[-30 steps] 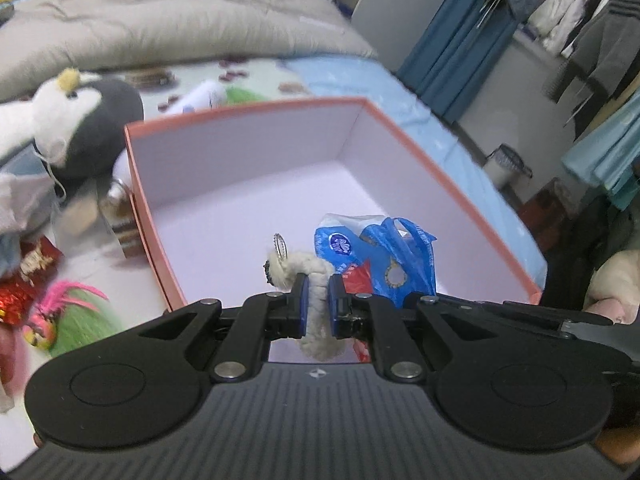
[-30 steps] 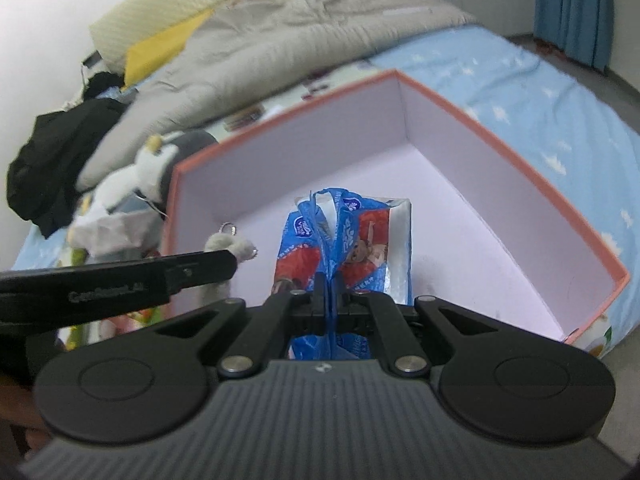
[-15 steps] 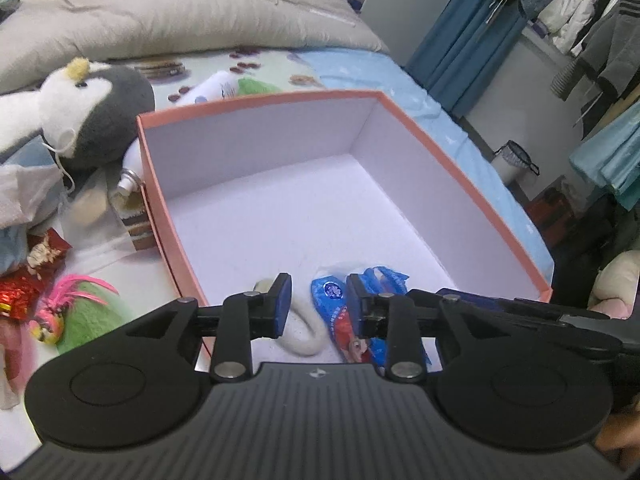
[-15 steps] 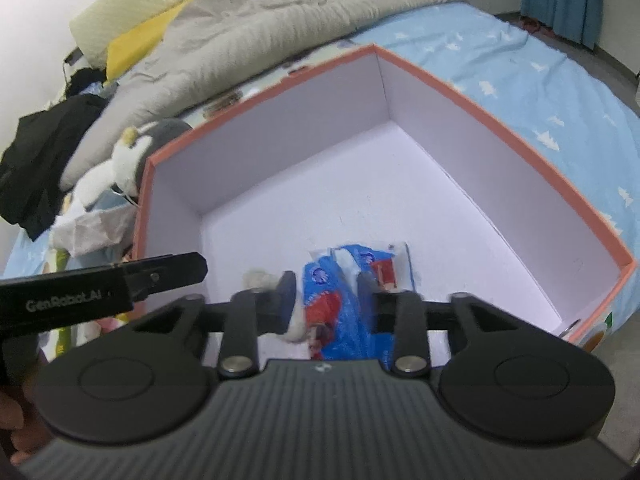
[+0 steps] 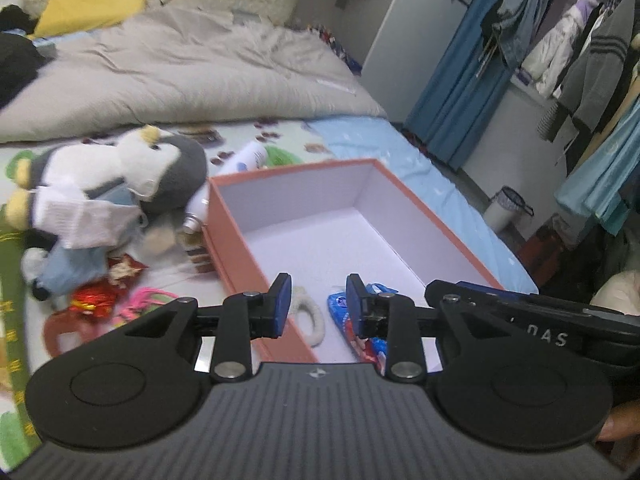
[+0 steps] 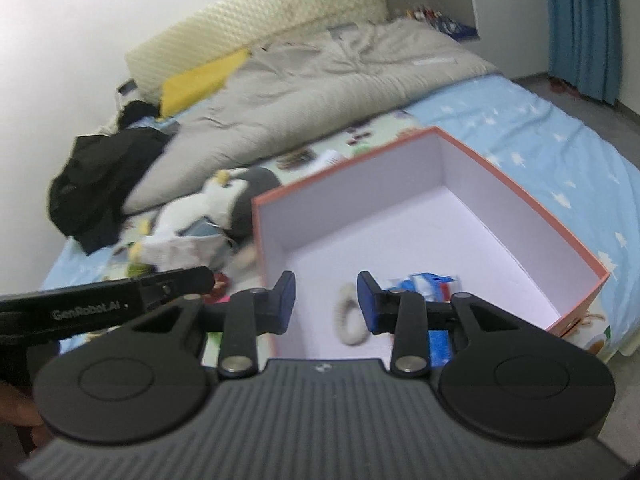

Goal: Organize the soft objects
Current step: 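Open the right tool releasing the bag while the left tool releases the ring in the box, then move both tools back to the pile toward the pink bird and translucent cup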

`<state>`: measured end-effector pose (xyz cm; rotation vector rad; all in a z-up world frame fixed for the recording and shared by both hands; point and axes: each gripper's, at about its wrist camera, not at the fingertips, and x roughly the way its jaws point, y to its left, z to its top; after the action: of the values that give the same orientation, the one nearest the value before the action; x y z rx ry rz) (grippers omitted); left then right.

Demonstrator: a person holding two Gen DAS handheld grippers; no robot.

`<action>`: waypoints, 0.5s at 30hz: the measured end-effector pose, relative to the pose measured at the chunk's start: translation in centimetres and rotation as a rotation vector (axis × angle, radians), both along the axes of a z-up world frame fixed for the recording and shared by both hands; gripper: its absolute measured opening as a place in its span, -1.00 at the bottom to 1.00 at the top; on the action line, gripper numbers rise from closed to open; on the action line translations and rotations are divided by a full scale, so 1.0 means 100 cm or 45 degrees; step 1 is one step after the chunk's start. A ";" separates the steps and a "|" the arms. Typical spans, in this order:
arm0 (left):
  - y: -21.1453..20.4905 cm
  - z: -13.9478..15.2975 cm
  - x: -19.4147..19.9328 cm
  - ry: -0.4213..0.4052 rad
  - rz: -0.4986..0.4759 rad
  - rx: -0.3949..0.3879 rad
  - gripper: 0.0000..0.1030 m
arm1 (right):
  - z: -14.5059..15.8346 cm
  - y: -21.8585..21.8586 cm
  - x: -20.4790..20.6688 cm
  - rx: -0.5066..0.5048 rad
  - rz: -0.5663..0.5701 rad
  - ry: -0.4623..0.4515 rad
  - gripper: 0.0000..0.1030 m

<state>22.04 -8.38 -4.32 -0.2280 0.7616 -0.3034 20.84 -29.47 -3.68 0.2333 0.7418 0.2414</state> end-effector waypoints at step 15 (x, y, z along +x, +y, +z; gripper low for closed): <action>0.061 0.013 -0.103 -0.056 0.142 0.048 -0.18 | 0.015 0.057 -0.072 0.008 0.177 -0.084 -0.26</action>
<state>11.77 -2.23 -3.05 -0.2267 0.7074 -0.1879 13.59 -23.78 -2.13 0.1786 0.6927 0.3819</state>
